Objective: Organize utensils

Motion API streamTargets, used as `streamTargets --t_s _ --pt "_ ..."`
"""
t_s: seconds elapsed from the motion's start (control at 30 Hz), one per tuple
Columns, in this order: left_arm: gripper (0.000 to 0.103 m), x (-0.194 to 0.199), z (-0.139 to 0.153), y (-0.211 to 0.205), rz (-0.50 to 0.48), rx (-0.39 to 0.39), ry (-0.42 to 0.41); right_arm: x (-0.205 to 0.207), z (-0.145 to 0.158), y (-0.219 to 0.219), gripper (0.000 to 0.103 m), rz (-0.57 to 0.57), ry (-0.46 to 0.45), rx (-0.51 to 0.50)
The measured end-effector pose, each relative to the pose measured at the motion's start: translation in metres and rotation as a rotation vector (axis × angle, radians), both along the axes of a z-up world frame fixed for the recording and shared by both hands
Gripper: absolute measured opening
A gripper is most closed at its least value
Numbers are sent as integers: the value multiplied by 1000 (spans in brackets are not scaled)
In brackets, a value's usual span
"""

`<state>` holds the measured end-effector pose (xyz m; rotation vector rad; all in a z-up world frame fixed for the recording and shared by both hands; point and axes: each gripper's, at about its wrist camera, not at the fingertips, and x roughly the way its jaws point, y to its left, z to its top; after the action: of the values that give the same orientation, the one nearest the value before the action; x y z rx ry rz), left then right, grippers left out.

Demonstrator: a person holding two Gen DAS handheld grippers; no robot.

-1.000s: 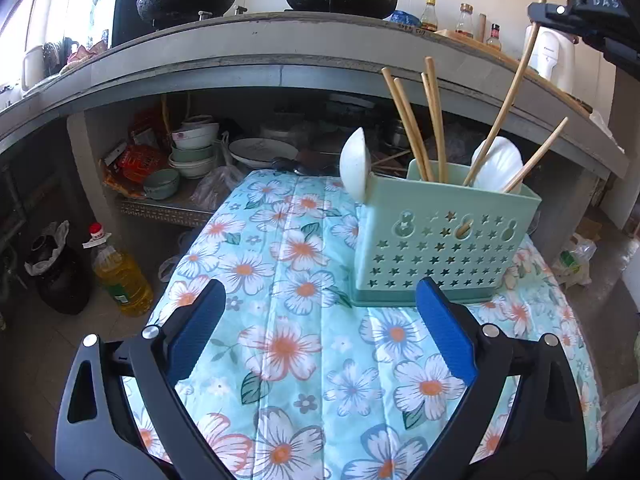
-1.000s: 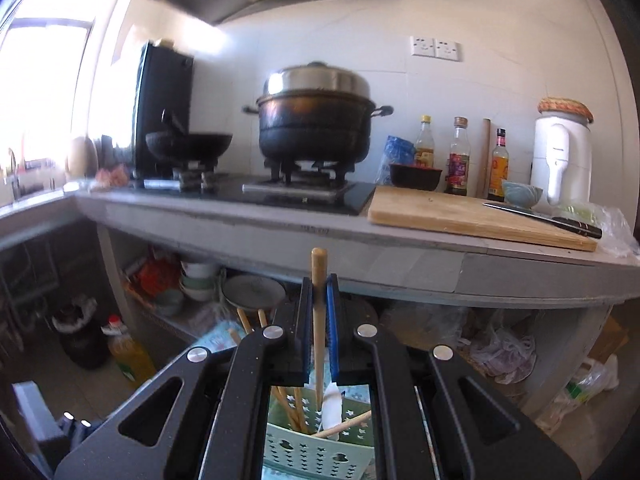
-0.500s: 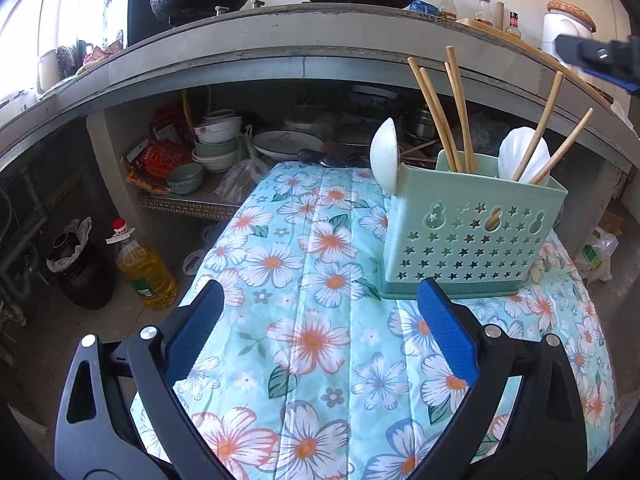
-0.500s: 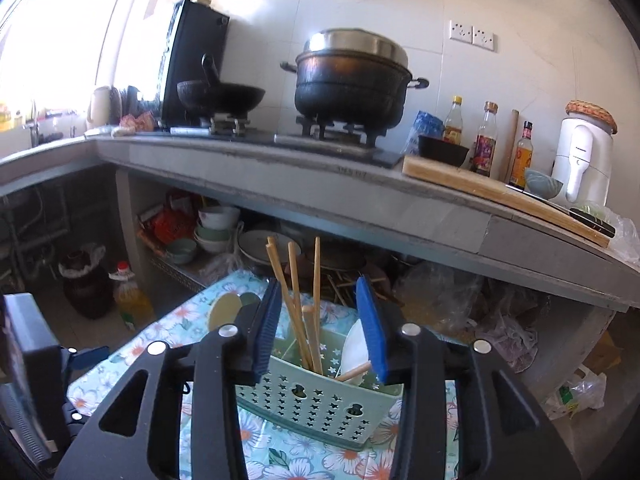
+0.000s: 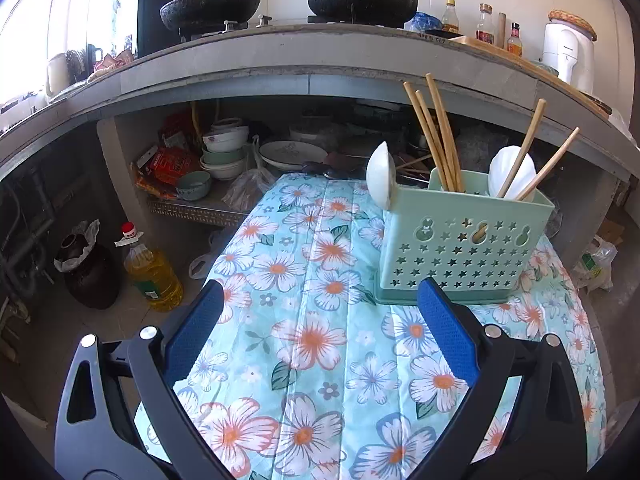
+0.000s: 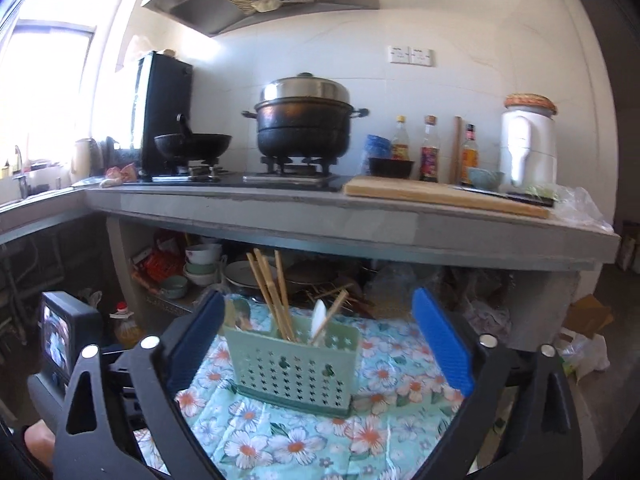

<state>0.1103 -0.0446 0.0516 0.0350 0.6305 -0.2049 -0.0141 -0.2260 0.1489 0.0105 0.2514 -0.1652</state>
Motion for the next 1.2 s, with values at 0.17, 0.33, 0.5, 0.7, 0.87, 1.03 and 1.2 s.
streamTargets --t_s 0.17,0.33,0.5,0.7,0.87,1.03,1.2 --pt "94 -13 8 -4 -22 -8 -15 -12 -40 -1 97 -131 95 43" --pt "94 -30 12 -9 -40 21 -41 -12 -85 -1 97 -265 236 84" --pt "94 -36 13 -13 -36 51 -39 -12 -107 -9 97 -362 319 96" --pt "94 -42 16 -11 21 83 -77 -14 -106 -14 97 -399 331 82" --pt "94 -43 14 -11 49 143 -89 -12 -105 -16 97 -404 343 78" --pt "94 -39 13 -8 71 142 -74 -8 -104 -16 97 -402 348 67" --pt "94 -35 11 -5 79 143 -63 -5 -104 -14 97 -397 348 69"
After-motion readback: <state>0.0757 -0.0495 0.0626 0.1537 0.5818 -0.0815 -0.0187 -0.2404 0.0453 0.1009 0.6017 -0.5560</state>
